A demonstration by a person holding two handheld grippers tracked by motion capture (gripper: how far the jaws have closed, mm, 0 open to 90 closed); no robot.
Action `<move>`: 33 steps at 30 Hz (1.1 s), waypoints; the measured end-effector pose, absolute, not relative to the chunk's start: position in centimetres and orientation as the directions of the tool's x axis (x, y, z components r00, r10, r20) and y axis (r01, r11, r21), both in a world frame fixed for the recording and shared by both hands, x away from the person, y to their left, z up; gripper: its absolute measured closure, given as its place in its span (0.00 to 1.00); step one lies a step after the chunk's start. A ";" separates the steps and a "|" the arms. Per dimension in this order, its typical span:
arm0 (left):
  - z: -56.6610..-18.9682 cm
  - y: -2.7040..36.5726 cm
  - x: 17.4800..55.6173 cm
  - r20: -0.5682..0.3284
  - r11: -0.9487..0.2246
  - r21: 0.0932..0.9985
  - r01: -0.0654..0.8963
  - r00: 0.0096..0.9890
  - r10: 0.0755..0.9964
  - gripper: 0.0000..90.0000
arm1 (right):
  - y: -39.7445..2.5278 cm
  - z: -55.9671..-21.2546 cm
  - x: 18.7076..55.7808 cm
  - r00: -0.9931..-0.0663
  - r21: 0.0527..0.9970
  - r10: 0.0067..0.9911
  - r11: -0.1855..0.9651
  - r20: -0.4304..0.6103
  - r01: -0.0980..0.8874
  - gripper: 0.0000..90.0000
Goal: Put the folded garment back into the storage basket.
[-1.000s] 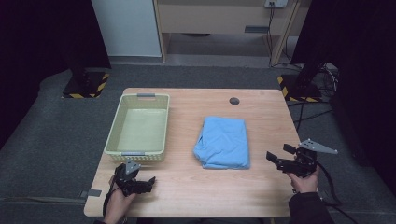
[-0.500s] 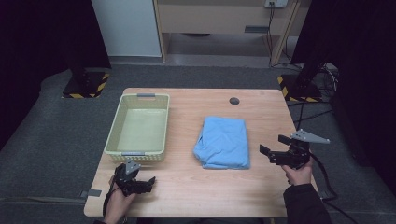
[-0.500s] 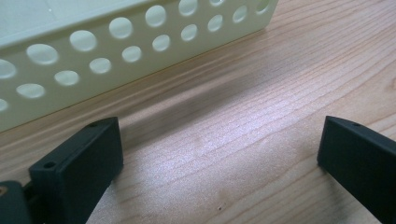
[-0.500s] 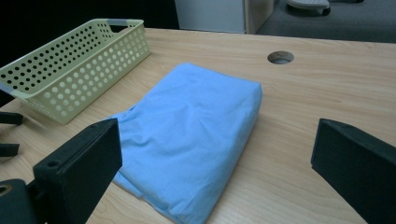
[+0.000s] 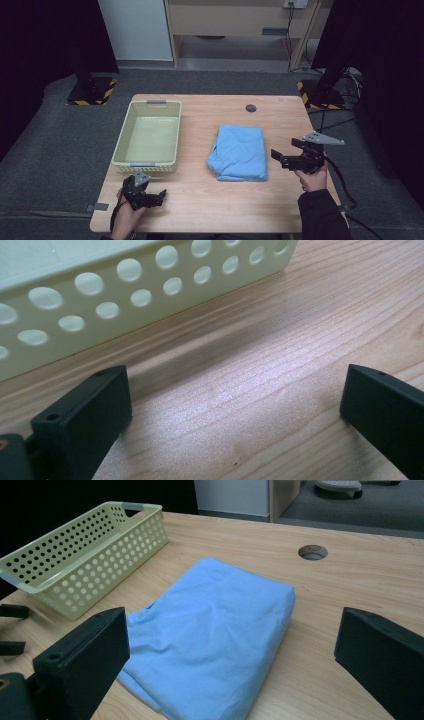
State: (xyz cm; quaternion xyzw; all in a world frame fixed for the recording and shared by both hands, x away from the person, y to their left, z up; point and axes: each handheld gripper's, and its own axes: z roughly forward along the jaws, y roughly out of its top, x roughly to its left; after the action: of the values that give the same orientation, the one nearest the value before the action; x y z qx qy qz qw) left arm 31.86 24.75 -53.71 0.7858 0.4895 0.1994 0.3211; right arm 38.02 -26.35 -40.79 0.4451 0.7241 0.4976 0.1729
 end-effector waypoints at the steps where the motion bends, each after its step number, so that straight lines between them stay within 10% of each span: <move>1: -53.7 24.8 31.9 -0.001 -0.314 0.700 0.641 0.441 0.897 0.00 | -26.3 -40.7 38.1 -0.544 0.875 0.816 0.107 0.194 0.473 0.02; 33: -53.7 24.8 31.9 -0.001 -0.315 0.700 0.641 0.441 0.897 0.00 | -23.8 -41.8 41.9 -0.544 0.852 0.817 0.136 0.192 0.506 0.02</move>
State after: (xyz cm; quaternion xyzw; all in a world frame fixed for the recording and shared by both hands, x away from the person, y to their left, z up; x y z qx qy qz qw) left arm 31.86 24.75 -53.71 0.7858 0.4895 0.1995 0.3210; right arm 41.87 -23.79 -41.79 0.4494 0.7362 0.4794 0.1621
